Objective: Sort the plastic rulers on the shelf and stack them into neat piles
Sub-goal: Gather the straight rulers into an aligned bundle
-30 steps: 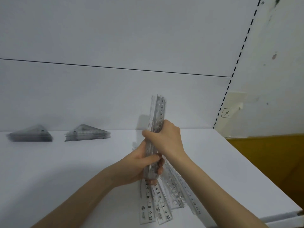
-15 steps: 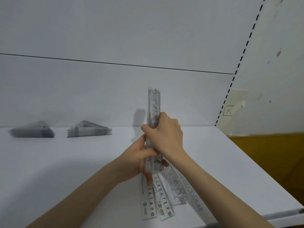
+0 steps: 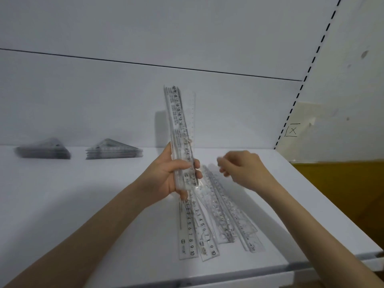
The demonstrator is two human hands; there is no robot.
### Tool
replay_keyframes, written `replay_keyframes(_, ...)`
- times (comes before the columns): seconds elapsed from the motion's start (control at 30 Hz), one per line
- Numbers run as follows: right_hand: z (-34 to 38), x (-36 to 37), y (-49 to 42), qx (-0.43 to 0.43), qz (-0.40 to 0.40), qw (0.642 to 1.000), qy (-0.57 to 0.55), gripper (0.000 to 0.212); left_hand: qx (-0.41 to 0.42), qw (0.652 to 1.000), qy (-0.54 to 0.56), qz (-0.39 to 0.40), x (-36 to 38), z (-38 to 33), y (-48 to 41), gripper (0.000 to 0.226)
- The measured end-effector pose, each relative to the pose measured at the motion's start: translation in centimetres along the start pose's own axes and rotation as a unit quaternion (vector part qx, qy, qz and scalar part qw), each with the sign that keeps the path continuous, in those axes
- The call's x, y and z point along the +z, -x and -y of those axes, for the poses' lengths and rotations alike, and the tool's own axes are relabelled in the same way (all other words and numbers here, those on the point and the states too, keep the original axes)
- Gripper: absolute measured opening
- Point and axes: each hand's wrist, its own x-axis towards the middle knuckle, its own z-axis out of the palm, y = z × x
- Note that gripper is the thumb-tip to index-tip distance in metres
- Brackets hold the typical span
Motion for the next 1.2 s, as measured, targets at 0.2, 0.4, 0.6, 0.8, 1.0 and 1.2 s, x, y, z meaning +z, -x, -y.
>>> replay_keyframes(0.2, -2.3, 0.1, 1.9, -0.018, 0.025, 0.998, 0.058, 0.036, 0.009, 1.0, -0.021, 0.008, -0.3, 0.2, 0.0, 0.063)
replay_keyframes(0.4, -2.5, -0.3, 2.3, 0.081, 0.14, 0.973, 0.164, 0.062, 0.005, 0.998, -0.054, 0.008, -0.2, 0.4, 0.1, 0.067)
replay_keyframes(0.6, -3.3, -1.0, 1.6, 0.151, 0.182, 0.971, 0.02, 0.039, -0.007, 0.999, -0.036, 0.012, -0.2, 0.4, 0.1, 0.067)
replay_keyframes(0.8, -4.4, -2.4, 2.3, 0.163, 0.174, 0.941, -0.239, 0.024, -0.015, 0.999, -0.029, 0.022, -0.2, 0.6, 0.1, 0.063)
replay_keyframes(1.0, -3.9, -2.6, 2.7, 0.124, 0.113, 0.889, -0.425, 0.034, -0.025, 0.999, -0.025, 0.034, -0.2, 0.7, 0.1, 0.065)
replay_keyframes(1.2, -3.2, -2.0, 2.2, 0.061, 0.087, 0.858, -0.503, 0.031, -0.035, 0.998, -0.029, 0.036, 0.0, 0.8, 0.1, 0.068)
